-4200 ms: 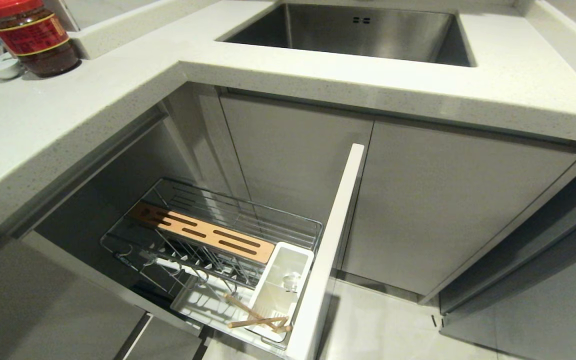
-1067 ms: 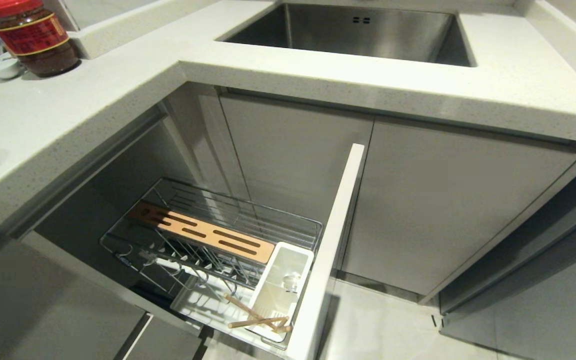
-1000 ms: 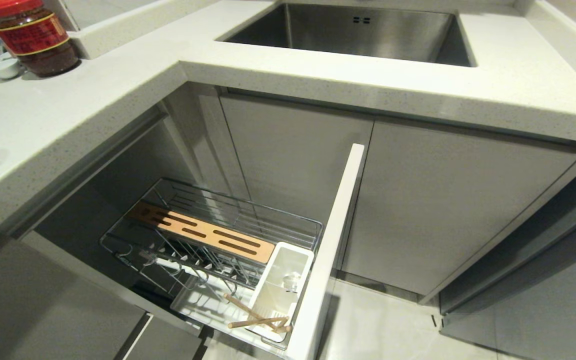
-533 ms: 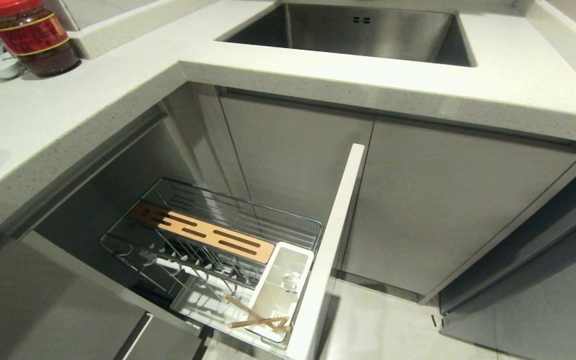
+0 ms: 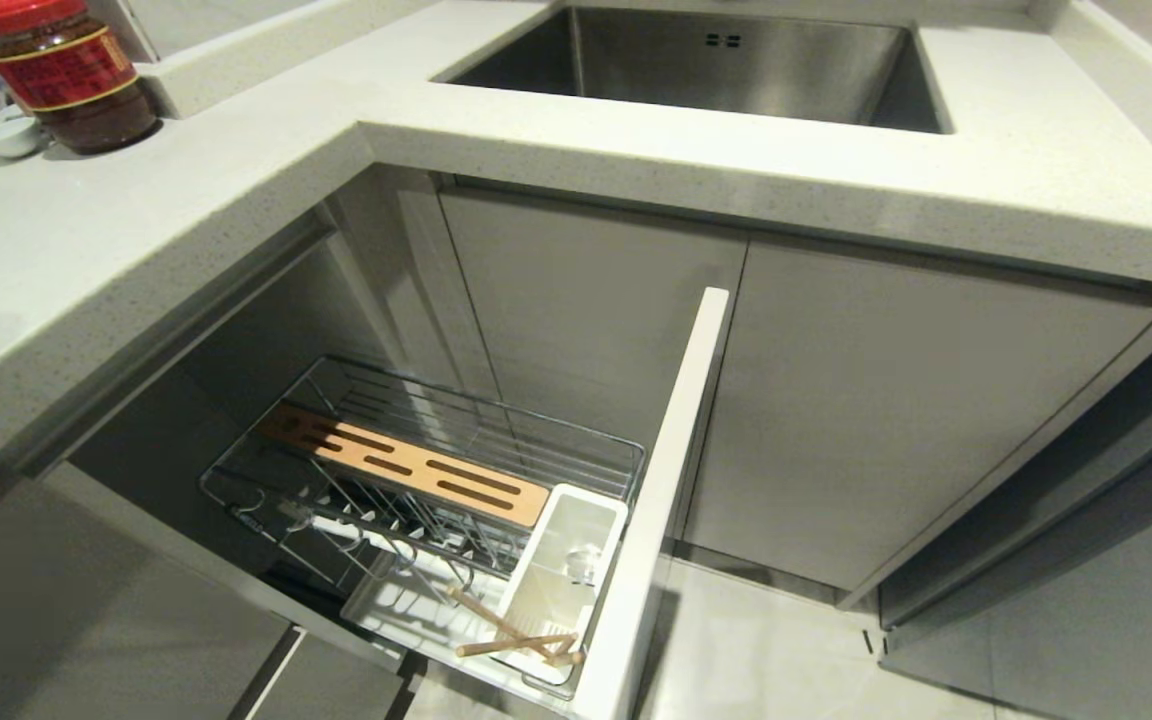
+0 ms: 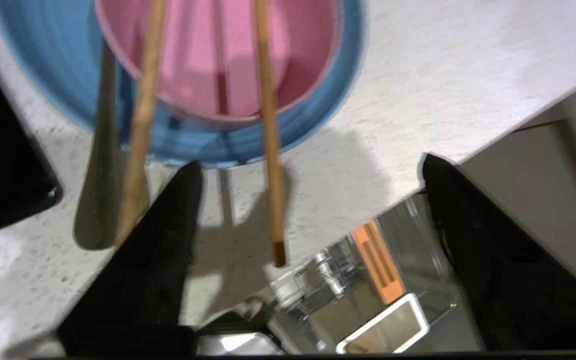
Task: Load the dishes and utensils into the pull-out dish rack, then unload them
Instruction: Close the cupboard
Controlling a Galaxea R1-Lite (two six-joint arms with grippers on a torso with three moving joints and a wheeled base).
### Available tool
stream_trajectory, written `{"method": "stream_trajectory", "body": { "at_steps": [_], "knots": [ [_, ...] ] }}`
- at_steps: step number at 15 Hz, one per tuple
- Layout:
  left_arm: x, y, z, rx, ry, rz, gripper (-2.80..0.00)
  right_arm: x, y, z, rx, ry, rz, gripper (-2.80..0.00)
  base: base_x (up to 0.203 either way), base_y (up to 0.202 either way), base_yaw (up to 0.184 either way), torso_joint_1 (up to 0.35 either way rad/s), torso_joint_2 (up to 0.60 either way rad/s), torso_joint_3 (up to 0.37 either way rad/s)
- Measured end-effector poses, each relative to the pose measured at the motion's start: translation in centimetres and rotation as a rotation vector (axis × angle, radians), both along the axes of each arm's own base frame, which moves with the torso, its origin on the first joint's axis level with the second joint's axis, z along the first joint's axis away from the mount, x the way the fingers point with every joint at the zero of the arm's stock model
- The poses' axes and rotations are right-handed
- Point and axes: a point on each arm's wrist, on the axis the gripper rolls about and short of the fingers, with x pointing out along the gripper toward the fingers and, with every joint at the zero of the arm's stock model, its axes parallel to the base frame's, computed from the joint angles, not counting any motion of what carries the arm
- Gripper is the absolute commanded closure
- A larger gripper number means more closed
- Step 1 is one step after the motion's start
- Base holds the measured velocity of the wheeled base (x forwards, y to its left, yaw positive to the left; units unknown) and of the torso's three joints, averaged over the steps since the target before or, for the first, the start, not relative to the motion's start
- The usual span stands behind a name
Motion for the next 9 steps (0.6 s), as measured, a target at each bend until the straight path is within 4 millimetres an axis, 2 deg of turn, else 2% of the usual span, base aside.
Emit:
{"method": "stream_trajectory", "body": {
  "at_steps": [4, 7, 9],
  "knots": [
    [-2.3, -1.0, 2.4, 0.122, -0.243, -0.003, 0.00, 0.0, 0.0, 0.0, 0.000, 0.000, 0.000, 0.00, 0.000, 0.000, 0.000, 0.000, 0.00, 0.000],
    [-4.1, -1.9, 4.6, 0.278, -0.459, -0.083, 0.00, 0.0, 0.0, 0.0, 0.000, 0.000, 0.000, 0.00, 0.000, 0.000, 0.000, 0.000, 0.00, 0.000],
    [-5.7, -2.3, 5.6, 0.323, -0.595, -0.132, 0.00, 0.0, 0.0, 0.0, 0.000, 0.000, 0.000, 0.00, 0.000, 0.000, 0.000, 0.000, 0.00, 0.000]
  ]
}}
